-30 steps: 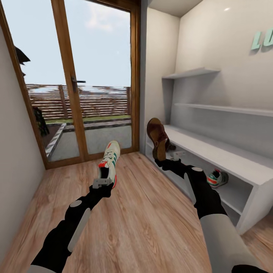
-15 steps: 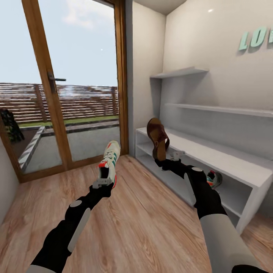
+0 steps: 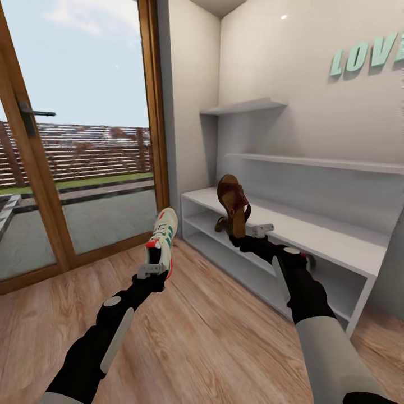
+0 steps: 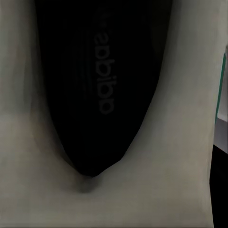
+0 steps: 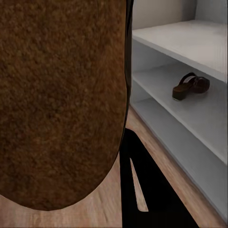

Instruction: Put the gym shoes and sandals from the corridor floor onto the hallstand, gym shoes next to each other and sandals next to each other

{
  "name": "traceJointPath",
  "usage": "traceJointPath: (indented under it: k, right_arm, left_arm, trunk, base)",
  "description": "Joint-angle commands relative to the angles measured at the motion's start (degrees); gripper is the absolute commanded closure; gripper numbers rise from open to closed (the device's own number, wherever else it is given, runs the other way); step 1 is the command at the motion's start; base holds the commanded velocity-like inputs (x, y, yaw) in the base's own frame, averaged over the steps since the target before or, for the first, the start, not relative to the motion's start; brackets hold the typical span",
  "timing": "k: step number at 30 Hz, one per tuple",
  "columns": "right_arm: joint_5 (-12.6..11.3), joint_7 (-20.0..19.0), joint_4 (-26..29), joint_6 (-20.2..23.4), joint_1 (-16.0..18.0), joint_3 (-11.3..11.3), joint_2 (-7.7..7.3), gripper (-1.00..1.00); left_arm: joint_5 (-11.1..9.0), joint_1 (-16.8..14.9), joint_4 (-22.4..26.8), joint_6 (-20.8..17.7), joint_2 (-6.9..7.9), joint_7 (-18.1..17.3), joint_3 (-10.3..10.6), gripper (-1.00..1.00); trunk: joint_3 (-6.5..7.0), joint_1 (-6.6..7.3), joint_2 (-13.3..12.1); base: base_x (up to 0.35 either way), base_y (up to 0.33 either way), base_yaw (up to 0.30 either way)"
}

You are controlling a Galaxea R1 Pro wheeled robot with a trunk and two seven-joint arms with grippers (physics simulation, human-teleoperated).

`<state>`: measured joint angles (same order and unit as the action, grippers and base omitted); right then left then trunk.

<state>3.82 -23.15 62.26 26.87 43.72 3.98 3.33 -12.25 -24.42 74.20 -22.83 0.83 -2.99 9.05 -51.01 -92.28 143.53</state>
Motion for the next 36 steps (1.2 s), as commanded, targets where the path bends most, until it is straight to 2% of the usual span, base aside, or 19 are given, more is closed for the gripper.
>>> traceJointPath:
  k: [1,21,36]
  right_arm:
    - [0.32,-0.49,0.07,0.29,0.06,0.24,0.1,1.0]
    - [0.31,-0.49,0.05,0.29,0.07,0.24,0.1,1.0]
    - [0.31,-0.49,0.05,0.29,0.07,0.24,0.1,1.0]
  left_arm:
    - [-0.32,-0.01,0.09,-0.28,0.05,0.0,0.05,1.0]
    - [-0.32,-0.01,0.12,-0.28,0.05,0.0,0.08,1.0]
    - [-0.33,-0.01,0.15,-0.28,0.05,0.0,0.12,1.0]
  trunk:
    - [-0.07,-0.02,0.03]
    - [-0.07,-0.02,0.03]
    - [-0.07,-0.02,0.03]
  base:
    - [0.283,0.235,-0.296]
    - [0.211,0.277,-0.296]
    - [0.019,0.311,-0.296]
